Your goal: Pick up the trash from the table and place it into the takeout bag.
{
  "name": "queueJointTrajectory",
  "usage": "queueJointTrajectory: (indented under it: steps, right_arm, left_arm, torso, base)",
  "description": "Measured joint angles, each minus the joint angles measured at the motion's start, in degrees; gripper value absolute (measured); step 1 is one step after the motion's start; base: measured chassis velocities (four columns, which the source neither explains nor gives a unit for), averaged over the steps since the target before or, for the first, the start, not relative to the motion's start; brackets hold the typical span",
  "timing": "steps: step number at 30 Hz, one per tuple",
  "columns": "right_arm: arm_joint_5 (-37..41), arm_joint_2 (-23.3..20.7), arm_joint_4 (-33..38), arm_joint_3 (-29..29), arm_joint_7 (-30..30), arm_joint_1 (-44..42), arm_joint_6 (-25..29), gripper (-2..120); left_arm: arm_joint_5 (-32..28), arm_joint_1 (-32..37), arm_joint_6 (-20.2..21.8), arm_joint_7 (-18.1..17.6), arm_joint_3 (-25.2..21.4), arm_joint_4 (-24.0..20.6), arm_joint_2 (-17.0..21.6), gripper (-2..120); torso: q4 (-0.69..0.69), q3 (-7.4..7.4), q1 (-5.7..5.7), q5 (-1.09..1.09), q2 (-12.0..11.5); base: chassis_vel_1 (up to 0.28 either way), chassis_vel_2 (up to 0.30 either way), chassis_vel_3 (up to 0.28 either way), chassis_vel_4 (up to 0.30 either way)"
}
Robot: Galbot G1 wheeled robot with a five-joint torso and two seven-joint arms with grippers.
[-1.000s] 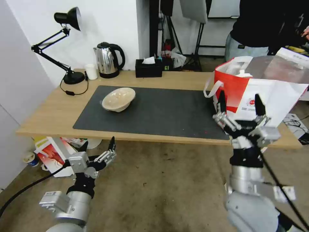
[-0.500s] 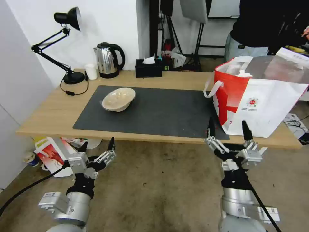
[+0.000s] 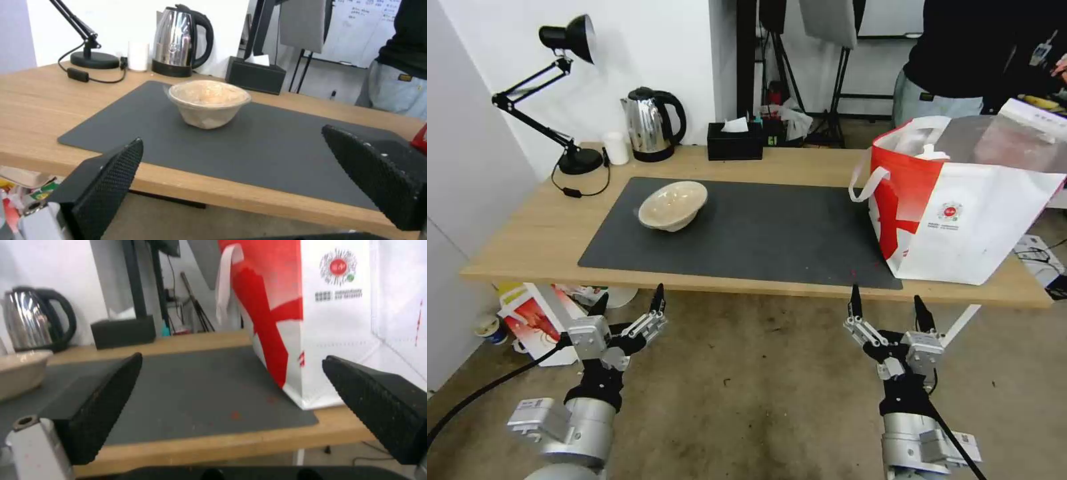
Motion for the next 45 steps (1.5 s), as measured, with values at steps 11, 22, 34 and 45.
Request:
queueJointTrajectory:
  steps: [11, 22, 34, 45]
  right_arm:
    - [0.3, -0.1, -0.1, -0.4, 0.0, -0.1, -0.7, 100]
    - [1.4, 0.1, -0.6, -1.2, -0.2, -0.7, -1.7, 100]
    - [1.5, 0.0, -1.0, -1.0, -0.6, -1.1, -1.6, 100]
    - [1.4, 0.0, -1.0, -1.0, -0.6, -1.0, -1.6, 100]
  left_arm:
    - [0.0, 0.0, 0.0, 0.0, 0.0, 0.0, 0.1, 100]
    - [0.0, 0.1, -0.1, 0.0, 0.0, 0.1, 0.1, 100]
    - [-0.2, 0.0, -0.1, -0.1, -0.1, -0.1, 0.4, 100]
    - [-6.3, -2.8, 0.0, -4.5, -2.0, -1.9, 2.7, 100]
  torso:
    - [0.00, 0.00, 0.00, 0.00, 0.0]
    - [0.00, 0.00, 0.00, 0.00, 0.0]
    - [0.00, 0.00, 0.00, 0.00, 0.0]
    - [0.00, 0.00, 0.00, -0.01, 0.0]
  base:
    - [0.000, 0.000, 0.000, 0.000]
    - [0.000, 0.000, 0.000, 0.000]
    - [0.000, 0.000, 0.000, 0.000]
    - [0.000, 0.000, 0.000, 0.000]
